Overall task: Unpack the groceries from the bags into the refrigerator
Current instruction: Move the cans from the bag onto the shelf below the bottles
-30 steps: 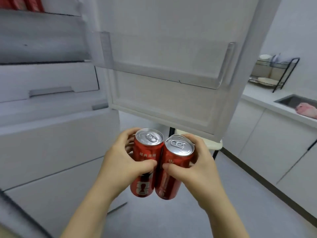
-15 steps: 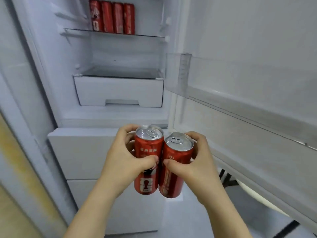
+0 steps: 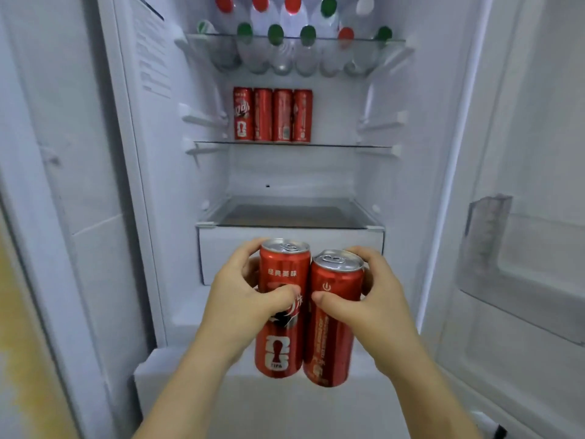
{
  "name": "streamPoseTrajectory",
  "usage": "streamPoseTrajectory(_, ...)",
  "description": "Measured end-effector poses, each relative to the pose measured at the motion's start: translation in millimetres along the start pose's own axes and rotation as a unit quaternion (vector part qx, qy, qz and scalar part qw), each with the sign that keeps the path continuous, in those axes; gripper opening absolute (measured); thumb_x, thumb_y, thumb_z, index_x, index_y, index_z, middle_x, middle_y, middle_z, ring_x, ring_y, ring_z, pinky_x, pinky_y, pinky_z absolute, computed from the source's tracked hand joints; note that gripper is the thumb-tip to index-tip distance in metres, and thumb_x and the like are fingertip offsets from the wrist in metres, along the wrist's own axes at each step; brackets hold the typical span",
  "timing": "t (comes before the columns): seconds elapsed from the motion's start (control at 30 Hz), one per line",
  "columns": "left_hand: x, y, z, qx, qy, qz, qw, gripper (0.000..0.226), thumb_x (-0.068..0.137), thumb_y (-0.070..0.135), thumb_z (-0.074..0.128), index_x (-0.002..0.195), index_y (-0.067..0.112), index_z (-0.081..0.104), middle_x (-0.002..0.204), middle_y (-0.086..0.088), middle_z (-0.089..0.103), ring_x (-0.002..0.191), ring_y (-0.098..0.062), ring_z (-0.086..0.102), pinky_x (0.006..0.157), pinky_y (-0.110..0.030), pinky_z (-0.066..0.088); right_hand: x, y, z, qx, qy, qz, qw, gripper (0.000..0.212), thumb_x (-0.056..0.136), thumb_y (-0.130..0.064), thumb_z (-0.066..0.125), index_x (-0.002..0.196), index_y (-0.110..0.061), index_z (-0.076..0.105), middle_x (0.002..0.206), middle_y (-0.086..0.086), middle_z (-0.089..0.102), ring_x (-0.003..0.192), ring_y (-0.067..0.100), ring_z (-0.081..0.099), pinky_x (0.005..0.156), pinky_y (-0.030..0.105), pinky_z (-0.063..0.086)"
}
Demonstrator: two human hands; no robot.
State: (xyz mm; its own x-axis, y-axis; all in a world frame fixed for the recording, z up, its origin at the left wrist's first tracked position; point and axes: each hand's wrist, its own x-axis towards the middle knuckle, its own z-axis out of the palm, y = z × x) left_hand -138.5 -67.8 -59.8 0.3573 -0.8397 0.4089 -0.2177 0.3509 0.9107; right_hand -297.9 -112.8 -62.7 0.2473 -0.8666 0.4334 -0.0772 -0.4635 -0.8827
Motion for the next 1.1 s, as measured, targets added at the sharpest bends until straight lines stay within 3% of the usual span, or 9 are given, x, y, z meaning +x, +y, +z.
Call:
streamPoseTrajectory(0.17, 71.3, 5.2, -30.2, 0.001, -0.014, 0.044, 0.999, 0.053, 0.068, 0.0, 0.076, 0.102, 0.037, 0.06, 0.091, 0.014, 0.071, 0.085, -0.006, 0.068, 0.07, -0.025, 0.052, 62.4, -13.8, 39.0, 0.014, 0.034, -0.042, 0.998, 0.05, 0.065, -0.015, 0.08, 0.101, -0.036, 0.053, 0.087, -0.021, 0.066, 0.079, -0.008, 0.063, 0.062, 0.012, 0.047)
streamPoseTrajectory(0.27, 105.7, 4.8, -38.4, -0.009, -0.005, 0.056, 0.998, 0.057, 0.064, 0.011, 0.077, 0.114, 0.032, 0.059, 0.095, 0.007, 0.072, 0.087, -0.01, 0.068, 0.072, -0.029, 0.053, 92.6, -21.6, 52.8, 0.013, 0.049, -0.059, 0.997, 0.047, 0.065, -0.018, 0.08, 0.099, -0.037, 0.054, 0.091, -0.016, 0.067, 0.08, -0.004, 0.064, 0.068, 0.018, 0.05)
streamPoseTrajectory(0.4, 140.7, 8.3, -40.2, -0.026, 0.014, 0.062, 0.998, 0.07, 0.072, 0.01, 0.076, 0.131, 0.03, 0.045, 0.103, -0.001, 0.069, 0.091, -0.017, 0.067, 0.079, -0.037, 0.054, 125.9, -31.1, 62.1, 0.012, 0.062, -0.085, 0.994, 0.044, 0.067, -0.021, 0.079, 0.099, -0.039, 0.054, 0.093, -0.013, 0.067, 0.085, 0.004, 0.066, 0.075, 0.027, 0.053)
streamPoseTrajectory(0.57, 177.7, 24.6, -32.8, -0.065, 0.023, 0.08, 0.994, 0.053, 0.074, 0.009, 0.073, 0.116, 0.03, 0.049, 0.093, 0.004, 0.069, 0.079, -0.012, 0.07, 0.068, -0.031, 0.055, 167.5, -47.0, 61.9, 0.031, 0.066, -0.129, 0.989, 0.038, 0.072, -0.019, 0.077, 0.095, -0.039, 0.055, 0.084, -0.017, 0.068, 0.077, 0.0, 0.067, 0.065, 0.021, 0.054)
streamPoseTrajectory(0.73, 213.8, 47.7, -24.3, -0.068, 0.038, 0.118, 0.99, 0.048, 0.074, 0.011, 0.073, 0.112, 0.028, 0.049, 0.095, 0.007, 0.065, 0.082, -0.007, 0.066, 0.068, -0.024, 0.052, 210.6, -63.7, 56.4, 0.051, 0.085, -0.164, 0.981, 0.029, 0.073, -0.014, 0.076, 0.087, -0.031, 0.056, 0.077, -0.012, 0.066, 0.068, -0.002, 0.066, 0.054, 0.011, 0.05)
streamPoseTrajectory(0.9, 247.4, 72.6, -15.7, -0.067, 0.043, 0.154, 0.985, 0.045, 0.074, 0.016, 0.073, 0.112, 0.027, 0.049, 0.101, 0.006, 0.062, 0.087, -0.009, 0.064, 0.072, -0.028, 0.054, 248.1, -84.5, 48.1, 0.052, 0.107, -0.187, 0.975, 0.027, 0.075, -0.021, 0.074, 0.095, -0.029, 0.057, 0.087, -0.009, 0.066, 0.074, 0.003, 0.067, 0.063, 0.021, 0.053)
streamPoseTrajectory(1.1, 288.7, 99.1, -3.6, -0.106, 0.047, 0.169, 0.979, 0.052, 0.069, 0.016, 0.074, 0.118, 0.014, 0.055, 0.101, -0.004, 0.066, 0.083, -0.018, 0.068, 0.071, -0.037, 0.058, 286.5, -109.0, 39.3, 0.07, 0.125, -0.208, 0.968, 0.024, 0.076, -0.017, 0.074, 0.095, -0.021, 0.06, 0.085, -0.004, 0.067, 0.071, 0.009, 0.068, 0.062, 0.025, 0.056)
